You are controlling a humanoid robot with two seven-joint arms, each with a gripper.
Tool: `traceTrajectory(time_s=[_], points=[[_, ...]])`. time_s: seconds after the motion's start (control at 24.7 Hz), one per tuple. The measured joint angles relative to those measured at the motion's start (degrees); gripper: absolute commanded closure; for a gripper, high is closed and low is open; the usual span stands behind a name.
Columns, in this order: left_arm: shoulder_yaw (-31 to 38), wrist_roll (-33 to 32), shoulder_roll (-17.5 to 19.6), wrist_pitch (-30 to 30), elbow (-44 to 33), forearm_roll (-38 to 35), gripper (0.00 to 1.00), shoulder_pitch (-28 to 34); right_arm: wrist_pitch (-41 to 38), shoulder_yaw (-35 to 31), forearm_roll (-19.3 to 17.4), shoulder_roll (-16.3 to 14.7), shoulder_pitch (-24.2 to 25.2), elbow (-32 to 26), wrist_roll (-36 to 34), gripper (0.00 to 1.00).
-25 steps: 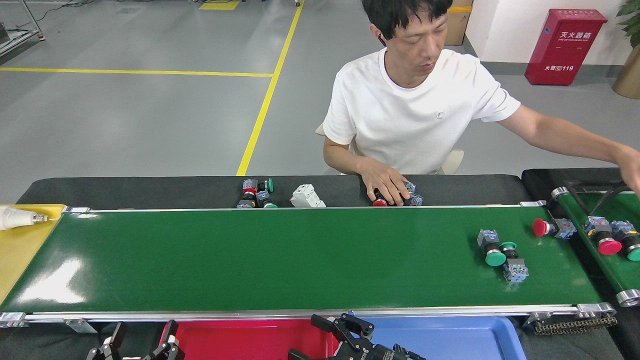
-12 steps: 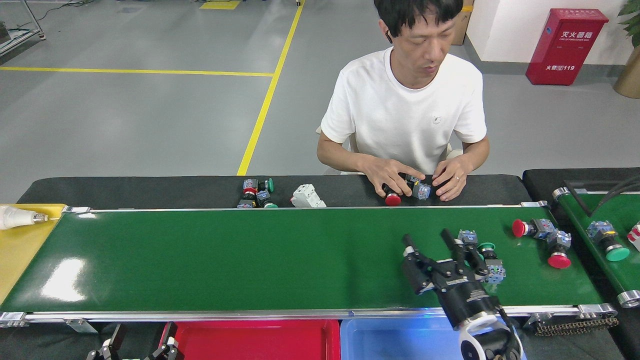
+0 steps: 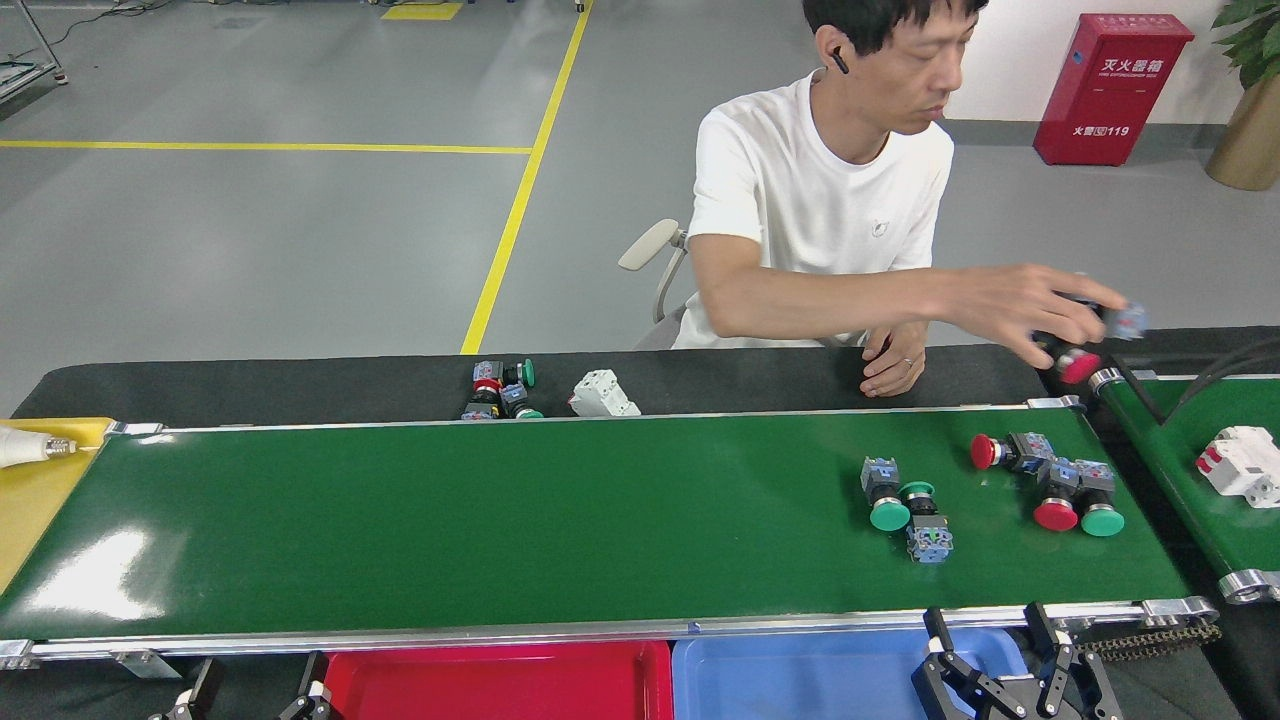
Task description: Pick switch part from conveyor to tray
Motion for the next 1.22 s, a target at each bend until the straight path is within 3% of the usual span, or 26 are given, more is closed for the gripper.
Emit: traceTrajectory(time_s=[0.24, 0.49, 0.57, 0.69, 0.77, 0.81, 0.89, 1.22], points=[[-0.49, 0.06, 0.00, -0.17, 0.00, -1.06, 0.00, 0.00, 3.17, 2.68, 3.46, 3.18, -9.28, 6.15, 6.73, 0.02], [-0.46, 0.09, 0.00, 0.11, 0.00, -1.35, 0.00, -0.72, 8.32, 8.90, 4.25, 3.42, -17.08, 14.66, 10.65, 0.03], [-0.44, 0.16, 0.00, -0.10, 0.00, -1.35, 0.00, -1.19, 10.13, 9.49, 4.24, 3.42, -19.23, 17.28, 11.32, 0.10], [-0.23, 0.17, 0.55, -0.23, 0.00, -1.35, 0.00, -1.24, 10.95, 10.67, 3.80, 3.42, -22.11, 21.04, 11.44, 0.38], [-0.19, 0.17, 2.20, -0.29, 0.00, -1.35, 0.00, -1.25, 11.11, 11.28, 2.90, 3.42, -23.45, 22.44, 11.49, 0.81], [-0.19, 0.17, 2.69, -0.29, 0.00, -1.35, 0.00, -1.25, 10.65, 11.34, 2.20, 3.41, -23.70, 22.72, 11.57, 0.87], [-0.20, 0.18, 2.75, -0.34, 0.00, -1.35, 0.00, -1.25, 8.95, 11.38, 1.69, 3.42, -23.76, 22.73, 11.74, 0.93], [-0.12, 0.19, 2.26, -0.39, 0.00, -1.35, 0.00, -1.15, 1.98, 11.58, 1.47, 3.42, -22.99, 19.67, 11.88, 0.93]])
